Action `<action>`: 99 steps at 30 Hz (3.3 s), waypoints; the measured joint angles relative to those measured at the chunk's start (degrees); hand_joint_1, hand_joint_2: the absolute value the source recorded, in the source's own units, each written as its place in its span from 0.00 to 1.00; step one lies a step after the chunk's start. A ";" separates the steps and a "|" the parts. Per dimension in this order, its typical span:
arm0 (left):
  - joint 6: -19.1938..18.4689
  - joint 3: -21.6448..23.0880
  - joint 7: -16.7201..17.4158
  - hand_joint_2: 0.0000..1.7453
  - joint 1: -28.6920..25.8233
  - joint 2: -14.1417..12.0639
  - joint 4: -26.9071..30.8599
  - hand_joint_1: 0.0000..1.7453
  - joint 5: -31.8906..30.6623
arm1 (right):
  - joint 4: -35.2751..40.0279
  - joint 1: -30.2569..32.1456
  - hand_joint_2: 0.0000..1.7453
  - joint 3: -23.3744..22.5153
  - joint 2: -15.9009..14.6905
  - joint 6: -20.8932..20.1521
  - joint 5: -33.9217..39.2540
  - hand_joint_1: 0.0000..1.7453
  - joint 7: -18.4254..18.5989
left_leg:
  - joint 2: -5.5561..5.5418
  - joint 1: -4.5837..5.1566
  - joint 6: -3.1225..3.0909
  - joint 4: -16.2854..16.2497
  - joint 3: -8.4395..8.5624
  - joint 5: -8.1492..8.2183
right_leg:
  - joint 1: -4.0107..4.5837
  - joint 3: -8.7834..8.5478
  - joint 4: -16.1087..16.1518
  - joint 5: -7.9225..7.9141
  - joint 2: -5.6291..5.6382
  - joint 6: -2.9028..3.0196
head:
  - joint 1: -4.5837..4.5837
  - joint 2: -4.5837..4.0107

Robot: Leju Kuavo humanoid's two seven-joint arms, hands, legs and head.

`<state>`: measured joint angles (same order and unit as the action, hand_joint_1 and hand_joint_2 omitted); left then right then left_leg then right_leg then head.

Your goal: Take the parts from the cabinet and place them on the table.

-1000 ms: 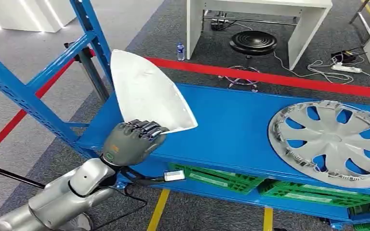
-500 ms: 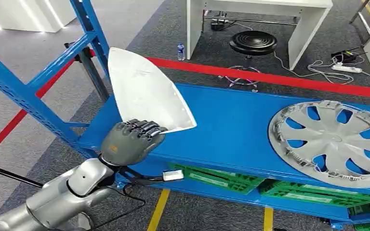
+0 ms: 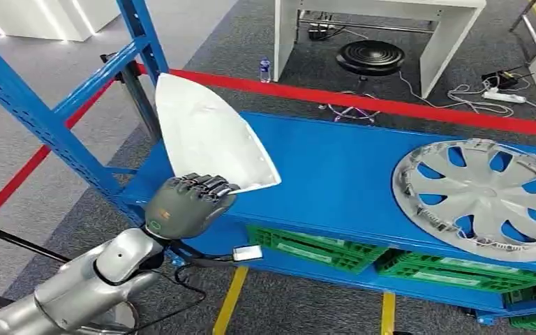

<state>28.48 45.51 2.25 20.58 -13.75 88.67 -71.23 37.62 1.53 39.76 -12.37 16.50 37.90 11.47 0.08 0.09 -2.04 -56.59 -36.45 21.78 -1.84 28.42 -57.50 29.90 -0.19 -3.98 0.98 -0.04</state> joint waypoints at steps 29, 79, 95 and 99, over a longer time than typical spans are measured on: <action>-1.57 0.02 1.01 1.00 -0.87 -0.85 0.79 1.00 -0.09 | -0.07 0.03 0.00 -0.02 0.72 1.68 -0.46 0.00 1.22 | 0.15 0.33 -0.57 0.20 -0.22 0.33 | 0.78 7.25 -14.08 0.23 0.19 0.86 | 0.35 0.00; 0.92 -10.05 2.23 1.00 -15.65 -10.56 8.44 1.00 -4.13 | 5.84 0.96 0.00 6.38 -0.57 2.80 -4.24 0.00 2.99 | -0.15 -0.24 2.14 0.89 9.63 8.35 | 1.67 6.38 0.60 -5.27 -0.28 3.16 | 0.63 0.00; 2.62 -11.80 2.19 1.00 -17.01 -10.86 8.44 1.00 -3.56 | 6.08 0.56 0.00 7.48 -0.98 2.89 -4.24 0.00 3.02 | 0.46 0.27 1.52 0.12 1.22 0.83 | 1.46 -2.98 2.49 1.64 0.30 1.89 | 0.28 0.00; 2.80 -11.96 1.81 1.00 -17.28 -10.97 8.44 1.00 -3.23 | 6.14 0.49 0.00 7.72 -1.01 2.89 -4.28 0.00 3.80 | 0.07 0.06 2.79 -2.81 -0.68 5.39 | 1.11 -0.88 2.49 -0.09 -0.08 4.12 | 0.42 0.00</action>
<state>31.28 33.55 4.07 3.30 -24.72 97.11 -74.47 43.76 2.02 47.47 -13.38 19.39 33.62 15.28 0.14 0.14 0.76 -59.40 -37.13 27.17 -0.73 27.55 -55.02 29.81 -0.28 0.14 1.40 -0.04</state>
